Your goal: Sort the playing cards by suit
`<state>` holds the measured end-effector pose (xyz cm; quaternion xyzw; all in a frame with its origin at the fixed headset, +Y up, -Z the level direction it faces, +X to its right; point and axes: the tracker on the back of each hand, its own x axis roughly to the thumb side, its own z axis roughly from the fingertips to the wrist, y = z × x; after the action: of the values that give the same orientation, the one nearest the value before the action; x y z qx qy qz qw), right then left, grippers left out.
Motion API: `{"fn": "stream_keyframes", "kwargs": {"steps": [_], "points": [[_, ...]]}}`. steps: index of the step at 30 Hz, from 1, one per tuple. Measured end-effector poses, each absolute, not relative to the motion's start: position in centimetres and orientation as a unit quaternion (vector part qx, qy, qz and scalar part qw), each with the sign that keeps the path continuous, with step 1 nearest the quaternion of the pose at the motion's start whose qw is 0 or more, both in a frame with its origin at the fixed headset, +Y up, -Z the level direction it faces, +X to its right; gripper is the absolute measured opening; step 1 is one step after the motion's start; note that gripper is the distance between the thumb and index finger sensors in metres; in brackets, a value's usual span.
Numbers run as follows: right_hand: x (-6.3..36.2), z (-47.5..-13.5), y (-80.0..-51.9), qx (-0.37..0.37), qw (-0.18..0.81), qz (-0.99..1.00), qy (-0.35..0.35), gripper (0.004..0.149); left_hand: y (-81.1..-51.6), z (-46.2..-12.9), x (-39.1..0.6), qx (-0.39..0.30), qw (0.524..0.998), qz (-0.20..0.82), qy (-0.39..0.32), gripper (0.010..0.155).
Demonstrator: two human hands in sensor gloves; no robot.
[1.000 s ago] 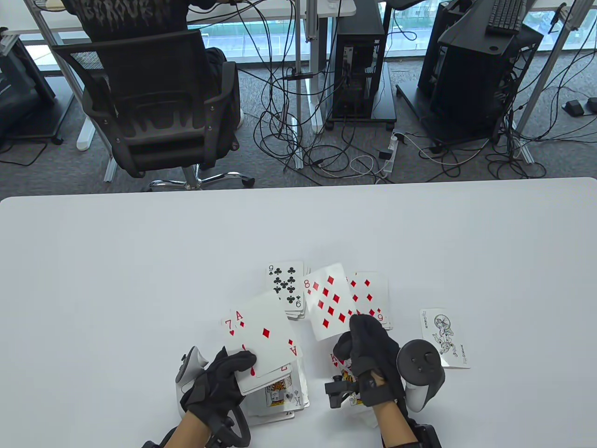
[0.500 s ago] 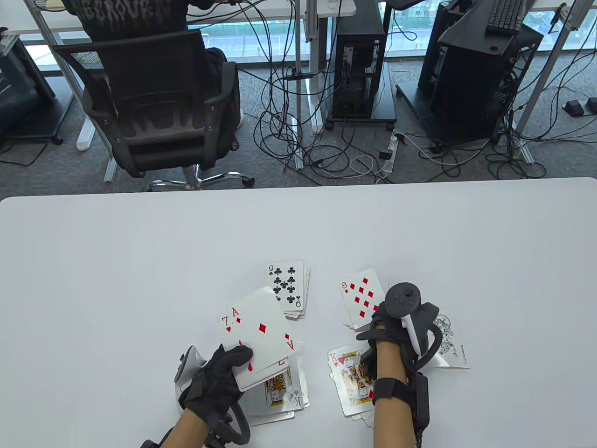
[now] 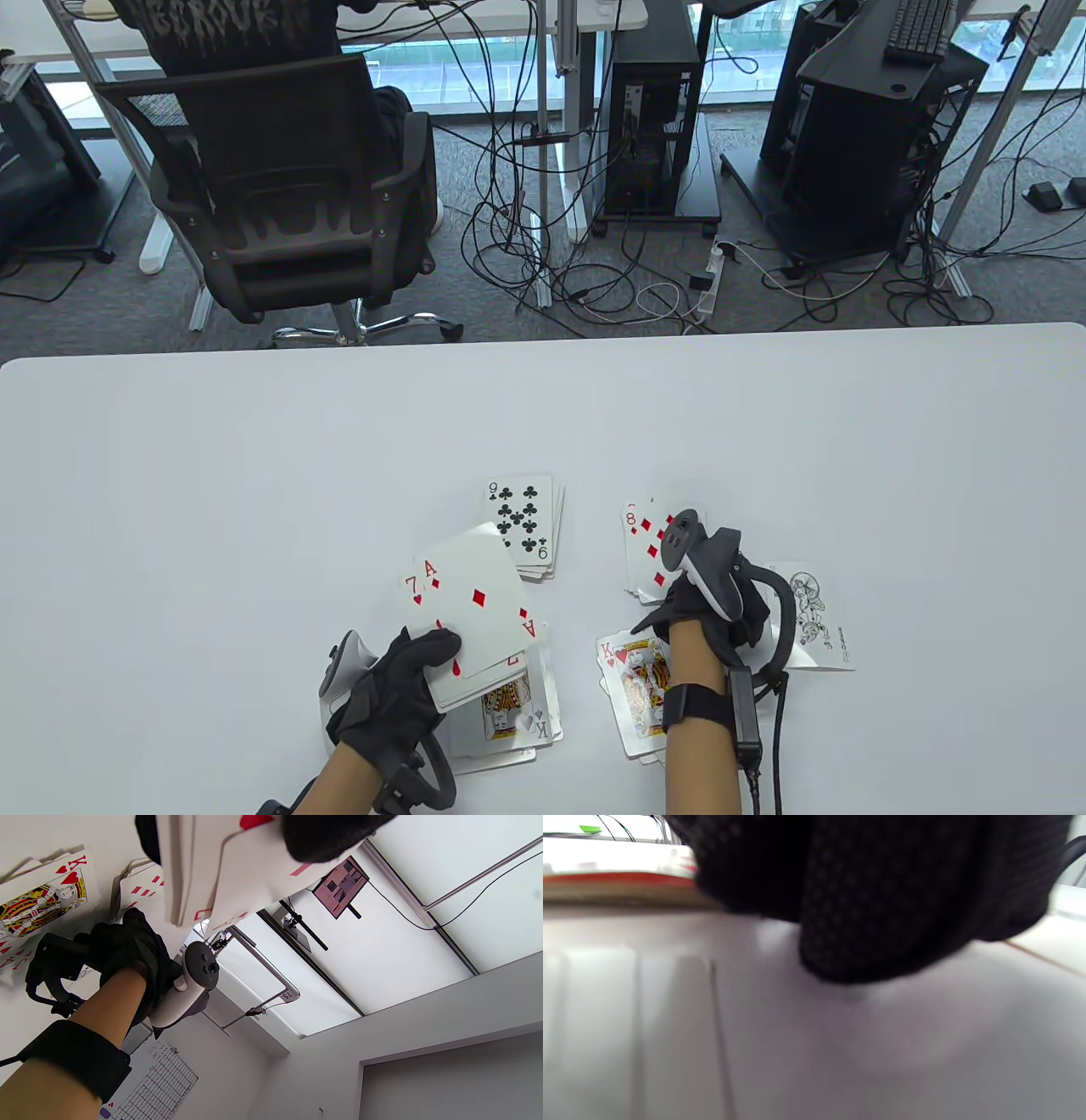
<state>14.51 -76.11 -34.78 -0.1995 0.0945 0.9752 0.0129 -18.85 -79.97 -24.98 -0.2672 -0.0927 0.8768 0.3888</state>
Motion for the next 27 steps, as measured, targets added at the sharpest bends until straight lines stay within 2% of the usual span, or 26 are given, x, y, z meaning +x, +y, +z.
{"fn": "stream_keyframes", "kwargs": {"steps": [4, 8, 12, 14, 16, 20, 24, 27], "points": [[12.7, -34.1, -73.4, -0.099, 0.033, 0.995, -0.003, 0.052, -79.9, -25.0, -18.8, -0.269, 0.389, 0.876, -0.092, 0.053], [9.6, -32.5, -70.6, 0.02, 0.126, 0.989, -0.076, 0.053, -80.0, -24.9, -18.7, -0.271, 0.389, 0.876, -0.091, 0.053], [6.5, -30.2, -69.3, 0.119, 0.281, 0.948, -0.088, 0.055, -80.0, -24.9, -18.7, -0.272, 0.39, 0.875, -0.089, 0.053], [5.2, -29.2, -69.2, 0.17, 0.354, 0.917, -0.072, 0.058, -80.0, -24.8, -18.7, -0.272, 0.391, 0.875, -0.089, 0.053], [4.1, -28.2, -69.7, 0.19, 0.404, 0.894, -0.036, 0.063, -79.9, -24.8, -18.7, -0.271, 0.39, 0.875, -0.089, 0.053], [3.0, -27.0, -70.5, 0.211, 0.419, 0.883, 0.023, 0.077, -79.9, -24.8, -18.7, -0.269, 0.392, 0.875, -0.086, 0.053], [3.0, -26.7, -70.6, 0.205, 0.39, 0.897, -0.012, 0.064, -80.0, -24.8, -18.7, -0.27, 0.394, 0.874, -0.084, 0.052], [3.4, -26.9, -70.7, 0.195, 0.406, 0.893, -0.018, 0.054, -80.0, -24.9, -18.7, -0.271, 0.398, 0.873, -0.085, 0.052]]}}
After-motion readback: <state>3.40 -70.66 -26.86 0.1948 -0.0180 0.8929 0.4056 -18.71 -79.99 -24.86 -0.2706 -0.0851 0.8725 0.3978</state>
